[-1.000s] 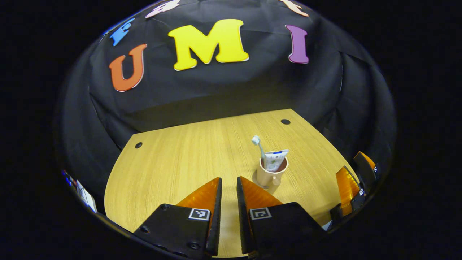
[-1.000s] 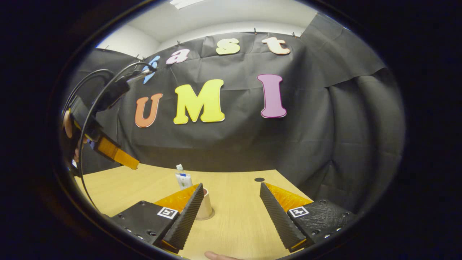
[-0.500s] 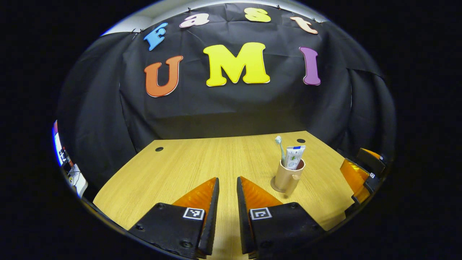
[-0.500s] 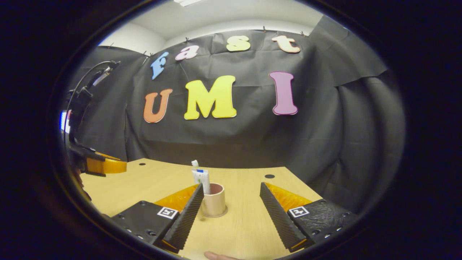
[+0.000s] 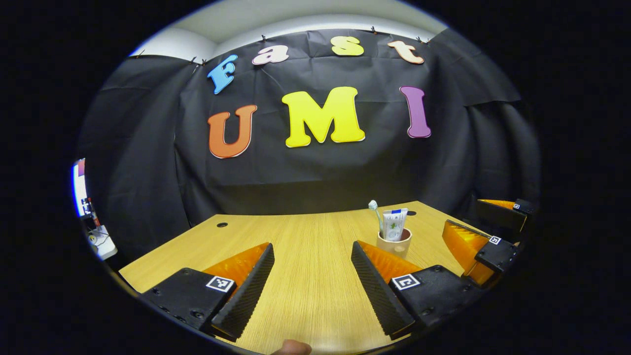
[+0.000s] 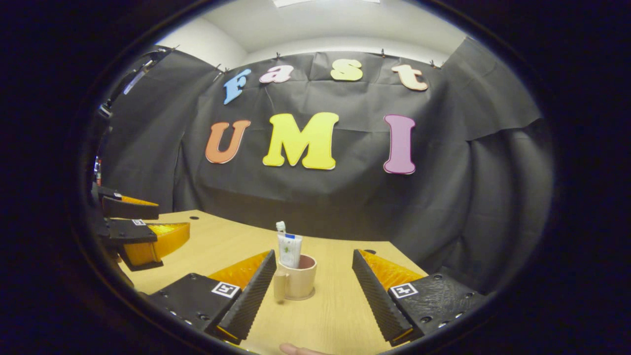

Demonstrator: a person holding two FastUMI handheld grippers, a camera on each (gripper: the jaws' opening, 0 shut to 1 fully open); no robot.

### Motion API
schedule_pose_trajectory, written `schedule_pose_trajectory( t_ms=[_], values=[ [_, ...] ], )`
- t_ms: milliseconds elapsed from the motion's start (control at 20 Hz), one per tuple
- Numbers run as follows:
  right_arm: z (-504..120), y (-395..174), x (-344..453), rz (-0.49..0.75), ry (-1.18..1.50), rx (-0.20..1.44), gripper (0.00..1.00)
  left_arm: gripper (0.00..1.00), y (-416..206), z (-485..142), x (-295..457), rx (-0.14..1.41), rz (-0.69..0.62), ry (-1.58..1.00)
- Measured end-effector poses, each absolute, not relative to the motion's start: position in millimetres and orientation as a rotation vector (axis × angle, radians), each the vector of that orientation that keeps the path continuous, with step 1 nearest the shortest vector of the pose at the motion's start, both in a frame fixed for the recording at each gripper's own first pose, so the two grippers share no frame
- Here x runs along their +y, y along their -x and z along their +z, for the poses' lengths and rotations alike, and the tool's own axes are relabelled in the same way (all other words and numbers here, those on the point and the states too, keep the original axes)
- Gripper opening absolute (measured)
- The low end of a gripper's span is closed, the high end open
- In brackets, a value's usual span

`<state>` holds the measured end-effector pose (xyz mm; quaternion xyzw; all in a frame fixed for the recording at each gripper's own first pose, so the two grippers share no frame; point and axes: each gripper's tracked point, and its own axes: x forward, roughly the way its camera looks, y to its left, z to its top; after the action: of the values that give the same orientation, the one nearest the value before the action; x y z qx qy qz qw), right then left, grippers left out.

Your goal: Put the toothbrush and toothpaste on the desktop into the cup, then pick up the cup and place it on the coaster on the desktop.

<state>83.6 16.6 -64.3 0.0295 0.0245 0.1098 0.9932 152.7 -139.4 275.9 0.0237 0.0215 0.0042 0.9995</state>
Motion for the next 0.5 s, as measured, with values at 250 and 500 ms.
schedule_pose_trajectory(
  t_ms=[250, 500],
  values=[
    [-71, -86, 22, 0.213, -0.057, 0.061, 0.96, 0.99, -158, 261, -125, 0.039, 0.004, -0.008],
    [-73, -90, 18, 0.183, -0.075, 0.052, 0.94, 0.99, -157, 270, -121, -0.026, -0.006, -0.007]
  ],
)
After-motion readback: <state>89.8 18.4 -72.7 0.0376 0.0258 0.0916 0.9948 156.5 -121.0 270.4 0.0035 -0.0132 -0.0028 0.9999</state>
